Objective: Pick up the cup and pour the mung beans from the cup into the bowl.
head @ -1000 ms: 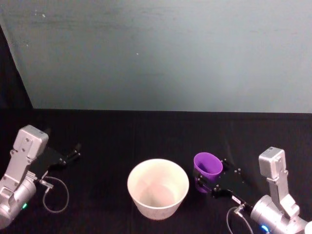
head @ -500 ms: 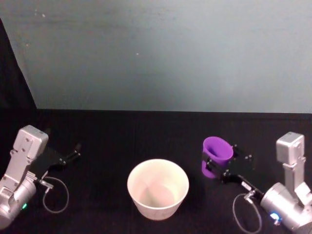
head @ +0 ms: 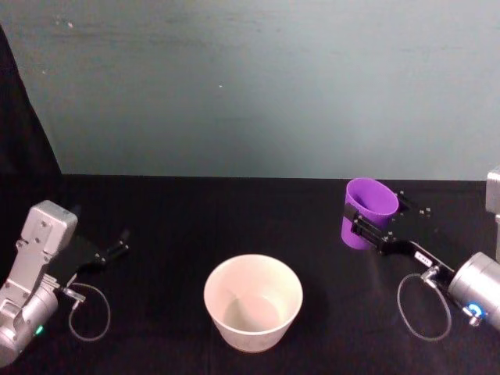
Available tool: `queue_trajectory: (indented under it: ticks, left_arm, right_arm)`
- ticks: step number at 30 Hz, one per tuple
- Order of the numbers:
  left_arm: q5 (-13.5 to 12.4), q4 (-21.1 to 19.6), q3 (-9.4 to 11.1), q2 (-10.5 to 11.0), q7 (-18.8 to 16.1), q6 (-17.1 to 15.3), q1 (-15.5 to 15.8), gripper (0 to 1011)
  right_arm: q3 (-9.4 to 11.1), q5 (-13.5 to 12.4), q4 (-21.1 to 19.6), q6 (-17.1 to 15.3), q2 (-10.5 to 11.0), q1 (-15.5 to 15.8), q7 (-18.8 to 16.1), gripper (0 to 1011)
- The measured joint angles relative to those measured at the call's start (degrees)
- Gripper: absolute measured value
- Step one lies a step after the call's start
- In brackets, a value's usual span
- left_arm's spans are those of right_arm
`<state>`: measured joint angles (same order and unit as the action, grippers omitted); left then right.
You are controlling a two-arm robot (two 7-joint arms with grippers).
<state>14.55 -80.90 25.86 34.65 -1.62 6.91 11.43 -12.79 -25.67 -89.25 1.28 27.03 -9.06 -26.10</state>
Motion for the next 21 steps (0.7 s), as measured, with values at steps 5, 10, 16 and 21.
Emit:
queue_trajectory:
  ticks: [5, 10, 16, 21]
  left_arm:
    - [0.0, 0.0, 0.0, 0.0, 0.0, 0.0, 0.0, 1003]
    - [0.0, 0.0, 0.0, 0.0, 0.0, 0.0, 0.0, 1003]
    - [0.0, 0.0, 0.0, 0.0, 0.0, 0.0, 0.0, 1004]
    - [0.0, 0.0, 0.0, 0.0, 0.0, 0.0, 0.0, 1004]
  right_arm:
    - [0.07, -1.12, -1.39, -2.1, 1.23, -0.44, -0.02, 718]
    - [-0.23, -1.64, -2.27, -3.99, 2.22, -0.91, 0.21, 718]
    - [-0.7, -1.86, -3.42, -6.0, 3.36, -1.54, 1.03, 718]
    - [-1.14, -1.82, -3.84, -6.93, 4.18, -2.2, 1.31, 718]
